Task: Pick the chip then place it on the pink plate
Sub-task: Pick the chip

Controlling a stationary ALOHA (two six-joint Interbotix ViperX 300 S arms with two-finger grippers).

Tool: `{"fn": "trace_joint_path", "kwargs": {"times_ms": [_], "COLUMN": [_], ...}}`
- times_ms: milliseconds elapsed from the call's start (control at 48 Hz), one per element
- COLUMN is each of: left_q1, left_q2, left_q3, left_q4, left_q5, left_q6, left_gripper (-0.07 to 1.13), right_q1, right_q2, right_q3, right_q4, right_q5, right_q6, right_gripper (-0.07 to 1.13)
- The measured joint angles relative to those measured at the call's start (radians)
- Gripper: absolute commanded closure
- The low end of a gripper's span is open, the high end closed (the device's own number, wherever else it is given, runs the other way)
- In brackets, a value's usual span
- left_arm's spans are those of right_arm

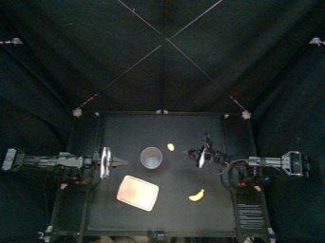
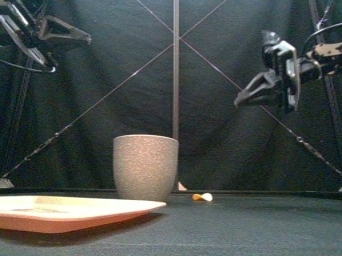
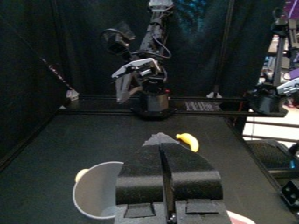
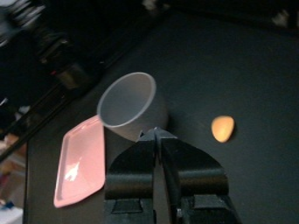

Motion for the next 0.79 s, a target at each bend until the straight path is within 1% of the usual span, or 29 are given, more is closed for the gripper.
{"fn": "trace_joint_path", "kwargs": {"times_ms": [83,146,208,396,562,792], "left_q1": [0.009,0.015,0.026,0.038,0.044,0.046], "left_q2": [0.0,0.0,0.0,0.0,0.0,-0.002], "left_q3": [0.015,0.025,0.032,0.051,0.051,0.057], "left_q4": [0.0,0.0,0.0,0.0,0.0,0.0], "left_q5": [-0.002,-0.002,-0.002,-0.006,-0.02,-0.02], "left_q6": [0.0,0.0,0.0,0.0,0.0,0.0], "left_gripper": [1.01,1.01,1.01,1.01,1.01,1.01], "right_q1": [-0.041,-0.058,-0.074,-0.152,-0.207,-0.242], "right_q2": [0.057,0.094,0.129,0.27,0.463,0.672], "right_q3": [-0.012,-0.023,-0.037,-0.126,-0.278,-0.457], "right_q4": [0.011,0.006,0.003,-0.003,-0.041,-0.084], "right_q5": [0.043,0.071,0.095,0.158,0.261,0.402], "right_q6": [0.066,0.11,0.15,0.233,0.239,0.239], "right_gripper": [0.38,0.23,0.15,0.15,0.15,0.15]}}
